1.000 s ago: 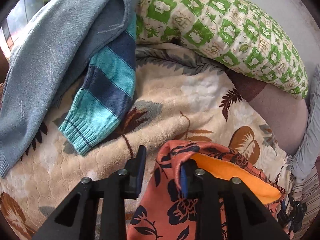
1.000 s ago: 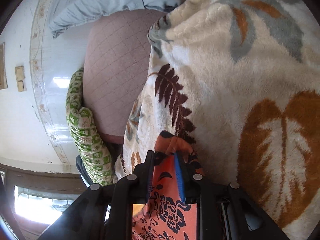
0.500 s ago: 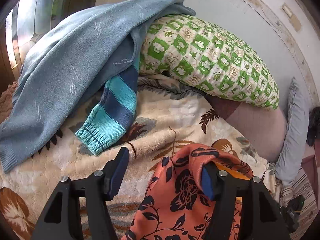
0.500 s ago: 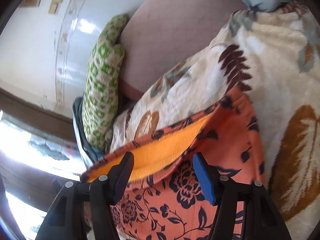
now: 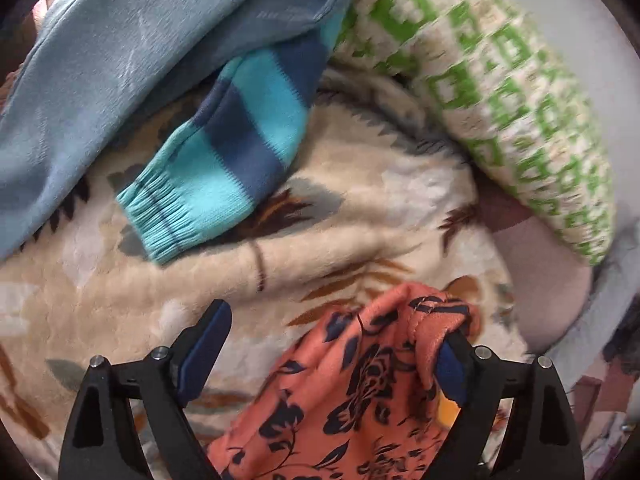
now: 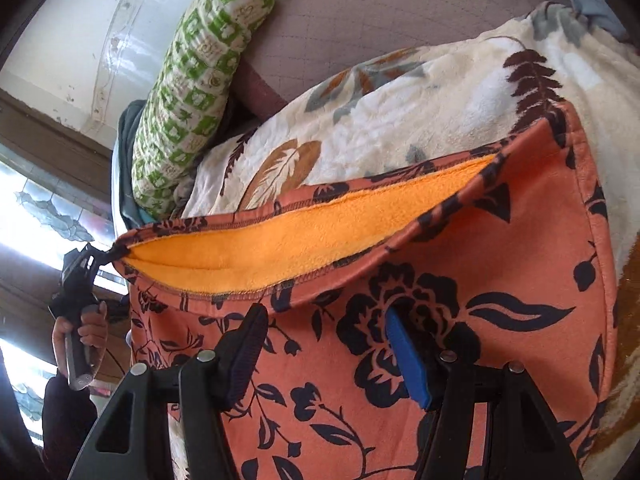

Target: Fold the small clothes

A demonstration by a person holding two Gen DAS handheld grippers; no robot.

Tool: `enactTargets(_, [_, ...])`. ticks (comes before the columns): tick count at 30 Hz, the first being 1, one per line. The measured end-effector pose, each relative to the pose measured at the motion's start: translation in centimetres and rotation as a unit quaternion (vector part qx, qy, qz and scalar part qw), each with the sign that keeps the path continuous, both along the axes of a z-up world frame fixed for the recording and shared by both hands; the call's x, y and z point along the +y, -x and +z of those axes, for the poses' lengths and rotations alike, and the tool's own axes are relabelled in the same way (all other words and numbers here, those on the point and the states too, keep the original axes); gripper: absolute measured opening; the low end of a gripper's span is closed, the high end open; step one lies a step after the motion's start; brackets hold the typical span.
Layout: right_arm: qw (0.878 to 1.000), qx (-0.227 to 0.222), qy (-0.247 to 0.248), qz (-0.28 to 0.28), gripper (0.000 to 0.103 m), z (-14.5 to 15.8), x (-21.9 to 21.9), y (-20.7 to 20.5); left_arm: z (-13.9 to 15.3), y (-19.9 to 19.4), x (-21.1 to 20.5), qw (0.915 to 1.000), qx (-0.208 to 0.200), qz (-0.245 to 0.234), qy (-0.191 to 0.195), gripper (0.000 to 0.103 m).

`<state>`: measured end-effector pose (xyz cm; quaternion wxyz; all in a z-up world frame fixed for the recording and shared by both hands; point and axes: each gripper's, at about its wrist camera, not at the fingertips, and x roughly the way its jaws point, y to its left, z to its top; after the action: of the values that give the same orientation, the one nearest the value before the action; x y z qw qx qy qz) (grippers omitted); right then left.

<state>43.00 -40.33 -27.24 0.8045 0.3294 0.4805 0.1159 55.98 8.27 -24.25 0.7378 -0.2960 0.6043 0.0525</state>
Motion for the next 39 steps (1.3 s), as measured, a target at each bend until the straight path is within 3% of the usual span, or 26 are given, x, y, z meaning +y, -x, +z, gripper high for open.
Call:
enactTargets(1, [1.0, 0.0, -0.006, -0.005, 0.064, 0.0, -0.3, -0.1, -0.3, 0.4, 0.1, 1.0, 0.002, 0.006, 0.001, 0.091])
enactTargets(6, [1.0, -0.004, -0.006, -0.012, 0.064, 0.3, -0.6, 0.0, 1.7, 3.0, 1.8, 0.9906, -0.116, 0.027, 0.068, 0.091])
enactTargets(8, [1.0, -0.003, -0.006, -0.009, 0.064, 0.3, -0.4, 0.1, 3.0, 4.2, 2.4, 0.9855, -0.156, 0.032, 0.057, 0.091])
enactTargets(10, [1.0, -0.004, -0.003, -0.009, 0.064, 0.4, -0.2, 0.1, 3.8, 4.9, 1.0, 0.9868, -0.158, -0.027, 0.023, 0.091])
enactTargets(14, [1.0, -0.003, -0.007, -0.018, 0.064, 0.3, -0.5, 0.1, 3.1, 6.9, -4.0, 0.9756, -0.142, -0.163, -0.038, 0.091])
enactTargets(18, [1.0, 0.007, -0.002, -0.016, 0.064, 0.1, -0.2, 0.2, 0.5, 6.9, -8.5, 0.9636, -0.087, -0.238, -0.085, 0.091])
enactTargets(23, [0.999, -0.001, -0.01, -0.032, 0.064, 0.8, -1.1, 0.4, 0.6, 6.2, -13.1, 0.9426, -0.081, -0.303, -0.114, 0.091])
enactTargets(27, [0.998, 0.0, -0.028, -0.048, 0.064, 0.8, -2.3, 0.8, 0.7, 3.8, -14.8, 0.9451, -0.066, -0.299, -0.114, 0.091])
enactTargets(34, [0.999, -0.001, -0.04, -0.03, 0.064, 0.6, -2.4, 0.5, 0.3, 0.5, -16.4, 0.9607, -0.061, -0.261, -0.073, 0.091])
enactTargets(36, [0.999, -0.002, -0.041, -0.028, 0.064, 0.6, -2.3, 0.4, 1.2, -0.1, -16.3, 0.9661, -0.096, -0.237, -0.035, 0.091])
enactTargets(39, [0.999, -0.005, -0.039, -0.023, 0.064, 0.5, -2.0, 0.3, 3.8, -1.3, -15.5, 0.9693, -0.151, -0.193, -0.009, 0.091])
